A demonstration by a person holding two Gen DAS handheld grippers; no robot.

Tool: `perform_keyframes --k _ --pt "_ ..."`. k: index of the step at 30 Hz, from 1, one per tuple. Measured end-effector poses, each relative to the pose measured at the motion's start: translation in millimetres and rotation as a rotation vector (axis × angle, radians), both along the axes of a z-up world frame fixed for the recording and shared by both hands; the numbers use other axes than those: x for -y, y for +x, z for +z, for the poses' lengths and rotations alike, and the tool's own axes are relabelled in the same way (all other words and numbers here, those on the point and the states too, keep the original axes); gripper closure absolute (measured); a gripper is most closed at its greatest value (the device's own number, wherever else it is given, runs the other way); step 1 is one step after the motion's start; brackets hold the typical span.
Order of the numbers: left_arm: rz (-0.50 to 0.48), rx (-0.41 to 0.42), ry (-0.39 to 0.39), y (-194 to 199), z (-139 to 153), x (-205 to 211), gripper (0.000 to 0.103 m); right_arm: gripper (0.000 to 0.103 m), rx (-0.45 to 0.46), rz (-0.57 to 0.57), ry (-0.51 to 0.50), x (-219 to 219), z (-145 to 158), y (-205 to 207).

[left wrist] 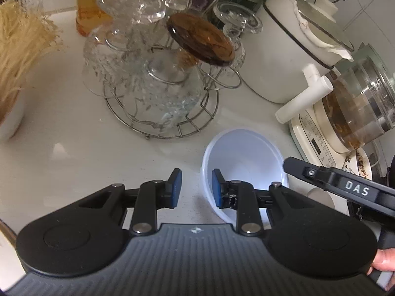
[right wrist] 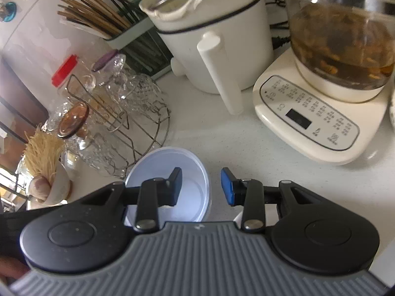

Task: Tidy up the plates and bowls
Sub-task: 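Close the left gripper on that plastic bowl's rim, then lift the plastic bowl and lower it into the first plastic bowl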

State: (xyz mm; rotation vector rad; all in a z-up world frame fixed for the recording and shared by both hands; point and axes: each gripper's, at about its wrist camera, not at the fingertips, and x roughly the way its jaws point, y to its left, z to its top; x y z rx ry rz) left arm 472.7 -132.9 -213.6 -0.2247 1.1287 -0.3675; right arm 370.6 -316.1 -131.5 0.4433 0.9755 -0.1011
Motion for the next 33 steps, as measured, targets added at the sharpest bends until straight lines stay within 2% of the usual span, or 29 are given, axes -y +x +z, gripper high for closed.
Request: perform_keyframes --k 3,4,7,9,10,17,19,33 --pt "-0.003 -0.016 -0.003 5.0 -7.7 8.2 0.073 0.066 -0.009 0.021 -0.005 -3.3 -5.9 6.2" --pt "-0.005 -0.023 -0.007 5.5 -9.4 8.9 0.073 0.072 -0.013 0.033 -0.007 -4.9 -7.9 7.6" --pt "-0.008 -0.035 -0.01 6.4 -14.3 10.0 0.074 0.075 -0.033 0.052 -0.002 -9.4 -14.5 10.5" --pt "-0.011 -0.037 0.007 6.7 -17.6 11.0 0.083 0.077 -0.044 0.056 -0.008 -12.1 -18.1 11.1" --pt "-0.015 -0.038 0.019 7.2 -17.9 12.9 0.092 0.078 -0.048 0.058 -0.003 -12.8 -19.5 11.6" --pt "-0.011 -0.018 0.022 5.0 -15.3 9.8 0.095 0.082 -0.043 0.068 0.005 -24.7 -20.5 10.4" --pt "-0.007 -0.017 0.011 4.2 -11.6 5.6 0.095 0.086 -0.036 0.066 0.004 -24.8 -16.9 8.5" --pt "0.011 0.005 -0.057 -29.9 46.2 -20.7 0.095 0.087 0.032 0.075 0.057 -32.8 37.4 -25.0"
